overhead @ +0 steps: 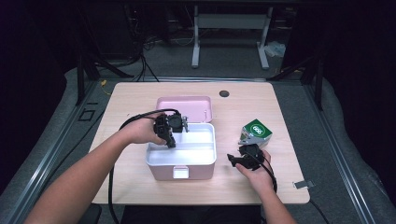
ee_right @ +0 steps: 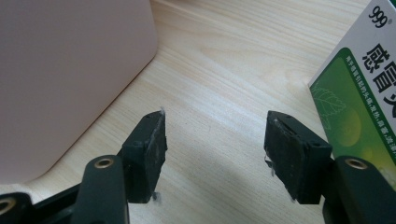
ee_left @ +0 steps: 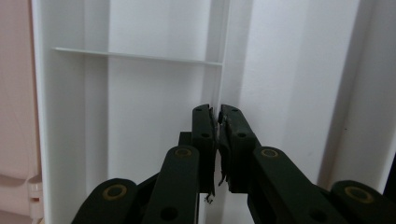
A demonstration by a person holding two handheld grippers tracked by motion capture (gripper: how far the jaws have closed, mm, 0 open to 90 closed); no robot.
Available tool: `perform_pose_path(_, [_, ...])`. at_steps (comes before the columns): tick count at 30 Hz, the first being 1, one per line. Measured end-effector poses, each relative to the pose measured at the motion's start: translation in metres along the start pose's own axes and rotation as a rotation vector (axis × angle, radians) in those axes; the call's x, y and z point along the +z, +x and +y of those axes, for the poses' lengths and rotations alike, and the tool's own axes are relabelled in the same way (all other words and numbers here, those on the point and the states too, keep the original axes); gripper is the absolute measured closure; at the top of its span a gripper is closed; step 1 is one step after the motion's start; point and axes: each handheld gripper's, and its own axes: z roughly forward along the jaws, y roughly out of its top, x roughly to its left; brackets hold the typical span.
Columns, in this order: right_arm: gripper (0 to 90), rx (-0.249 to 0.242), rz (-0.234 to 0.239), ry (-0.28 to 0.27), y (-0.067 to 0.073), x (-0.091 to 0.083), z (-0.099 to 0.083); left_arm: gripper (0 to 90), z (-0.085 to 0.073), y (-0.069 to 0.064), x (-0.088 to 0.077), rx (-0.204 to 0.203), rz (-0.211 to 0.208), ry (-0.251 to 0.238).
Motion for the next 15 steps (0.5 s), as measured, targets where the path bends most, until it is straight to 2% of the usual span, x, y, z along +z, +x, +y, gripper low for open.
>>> perform_pose_path(10, [38.5, -0.001, -0.001, 0.002, -0.0003, 0.0002, -0.0002, 87.2, 0.0042, 0.0015, 0.0034, 0.012, -0.016, 0.027])
perform_pose_path(11, [38.5, -0.002, 0.015, 0.007, -0.0007, 0.0, -0.0001, 87.2, 0.0048, 0.0018, 0.0038, 0.016, -0.018, 0.033])
perform_pose_path(12, [38.5, -0.003, 0.0, 0.004, 0.0, 0.0004, -0.0002, 87.2, 0.0056, 0.0023, 0.0044, 0.02, -0.021, 0.038])
perform_pose_path(15, [38.6, -0.004, 0.001, 0.004, 0.0004, 0.0006, 0.0, 87.5, 0.0082, 0.0034, 0.0047, 0.026, -0.035, 0.056])
